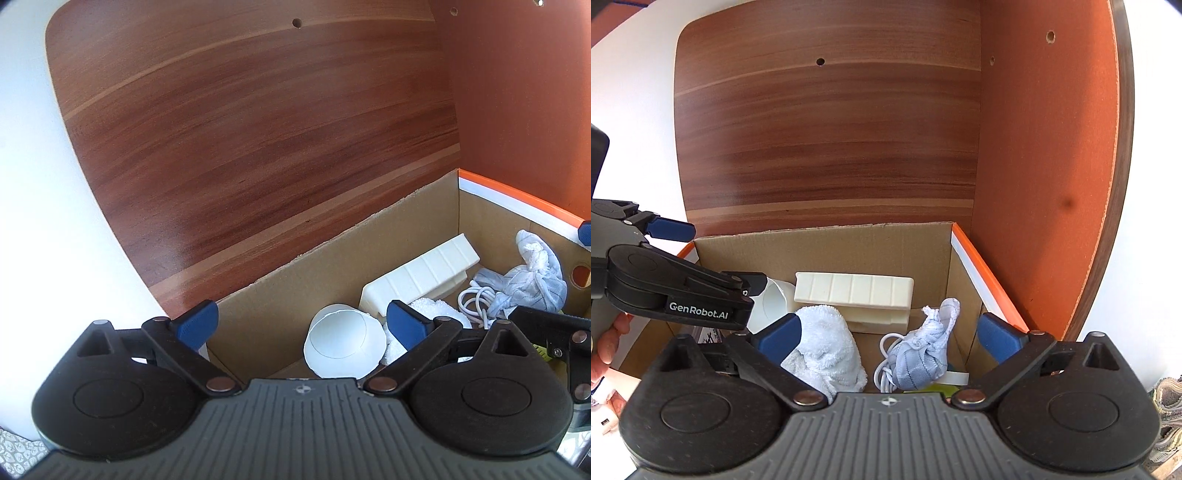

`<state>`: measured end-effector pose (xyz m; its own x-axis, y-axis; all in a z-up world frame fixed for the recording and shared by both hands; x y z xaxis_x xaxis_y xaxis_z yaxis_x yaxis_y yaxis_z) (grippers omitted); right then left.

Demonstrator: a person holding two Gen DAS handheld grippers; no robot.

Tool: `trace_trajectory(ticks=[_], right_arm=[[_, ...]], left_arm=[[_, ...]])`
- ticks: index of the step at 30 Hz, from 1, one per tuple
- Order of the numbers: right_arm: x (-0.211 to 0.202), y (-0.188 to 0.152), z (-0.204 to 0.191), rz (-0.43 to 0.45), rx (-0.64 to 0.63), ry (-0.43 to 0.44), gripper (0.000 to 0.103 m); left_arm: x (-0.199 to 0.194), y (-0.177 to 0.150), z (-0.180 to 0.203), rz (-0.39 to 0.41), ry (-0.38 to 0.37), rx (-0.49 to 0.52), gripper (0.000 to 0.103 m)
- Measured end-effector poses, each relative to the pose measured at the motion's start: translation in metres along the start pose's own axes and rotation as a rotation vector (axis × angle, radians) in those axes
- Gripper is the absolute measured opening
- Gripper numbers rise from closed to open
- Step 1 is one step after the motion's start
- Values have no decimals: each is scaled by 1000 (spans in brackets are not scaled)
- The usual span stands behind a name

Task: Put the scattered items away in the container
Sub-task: 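Withdraw both tools from the box back to the pile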

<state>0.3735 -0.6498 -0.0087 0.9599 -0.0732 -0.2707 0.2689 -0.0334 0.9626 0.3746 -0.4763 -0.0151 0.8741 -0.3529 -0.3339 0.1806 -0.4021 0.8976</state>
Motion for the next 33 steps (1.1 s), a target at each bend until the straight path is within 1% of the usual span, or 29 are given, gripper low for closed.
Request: trace_trajectory(ticks=[3, 5, 7, 11, 17, 26, 33], right_arm=[[-7, 1, -2, 0, 8, -7, 103], [-13, 0, -5, 0, 11, -2, 103], [-20, -1, -8, 1, 13, 5, 103], [-34, -5, -13, 11, 40, 35, 103], [-42, -9, -25, 9, 68, 59, 103], [-66, -12, -57, 14, 46, 111, 103], [-86, -18, -83, 17, 39, 156, 103]], left_arm=[[1, 4, 0, 32, -4, -31, 103], [13, 13, 9, 42, -8, -52, 103], [15, 15, 10, 53, -16, -57, 103], [-5, 9, 1, 68, -34, -72, 103], [-24, 4, -5, 83, -57, -105, 103], [-49, -3, -6, 88, -72, -109, 103], [-72, -12, -13, 88, -66, -161, 103]])
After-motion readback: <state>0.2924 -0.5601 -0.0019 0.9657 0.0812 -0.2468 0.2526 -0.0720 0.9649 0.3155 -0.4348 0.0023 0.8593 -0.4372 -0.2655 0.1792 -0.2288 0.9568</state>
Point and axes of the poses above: each gripper's, at about its wrist camera, not at the fingertips, and x roughly the way its jaws point, z to its right, y to its top, the point moved 6 cm from there along x, roughly the way its jaws point, and after that the axes turned 10 degrees about z, right-handed, at the moved point
